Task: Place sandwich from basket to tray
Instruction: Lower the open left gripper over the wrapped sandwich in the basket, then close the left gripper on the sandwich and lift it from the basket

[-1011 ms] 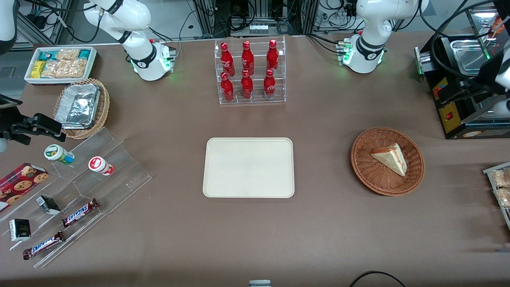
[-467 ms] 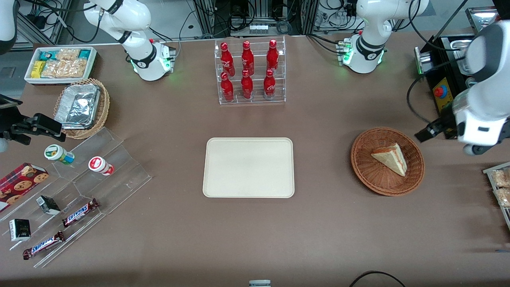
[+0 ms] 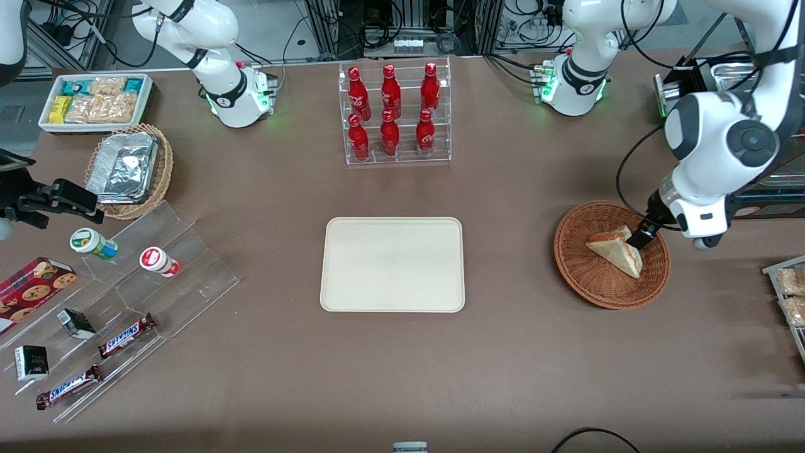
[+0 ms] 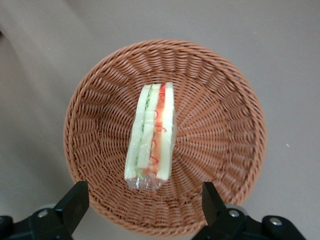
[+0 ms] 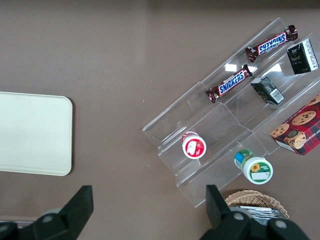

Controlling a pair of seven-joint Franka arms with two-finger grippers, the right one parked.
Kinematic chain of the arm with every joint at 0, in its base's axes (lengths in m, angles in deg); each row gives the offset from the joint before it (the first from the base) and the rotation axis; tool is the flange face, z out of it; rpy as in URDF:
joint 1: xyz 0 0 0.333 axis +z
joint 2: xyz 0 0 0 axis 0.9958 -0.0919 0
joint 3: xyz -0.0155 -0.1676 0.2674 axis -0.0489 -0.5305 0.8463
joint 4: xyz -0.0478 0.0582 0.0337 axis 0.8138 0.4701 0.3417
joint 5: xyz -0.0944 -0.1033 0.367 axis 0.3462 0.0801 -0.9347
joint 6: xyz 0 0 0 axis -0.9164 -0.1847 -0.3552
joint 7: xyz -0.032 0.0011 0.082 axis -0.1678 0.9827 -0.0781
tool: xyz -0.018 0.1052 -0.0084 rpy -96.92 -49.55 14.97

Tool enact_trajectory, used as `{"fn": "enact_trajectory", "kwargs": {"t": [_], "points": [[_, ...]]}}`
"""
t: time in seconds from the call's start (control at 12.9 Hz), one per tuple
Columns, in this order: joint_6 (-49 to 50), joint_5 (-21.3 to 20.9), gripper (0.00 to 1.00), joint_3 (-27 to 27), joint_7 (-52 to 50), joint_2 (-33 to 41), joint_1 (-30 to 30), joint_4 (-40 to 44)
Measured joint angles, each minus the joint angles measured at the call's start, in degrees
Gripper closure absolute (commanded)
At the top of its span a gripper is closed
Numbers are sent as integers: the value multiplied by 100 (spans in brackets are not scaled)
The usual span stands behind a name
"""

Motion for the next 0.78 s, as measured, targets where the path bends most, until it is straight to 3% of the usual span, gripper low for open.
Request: {"fn": "enact_trajectory", "kwargs": {"t": [0.62, 0.7, 0.78], "points": [[-1772, 0, 0, 10, -554, -634, 98, -800], [-1806, 0, 25, 10, -609, -675, 98, -804], [-1863, 0, 92, 10, -663, -709, 98, -805]]}}
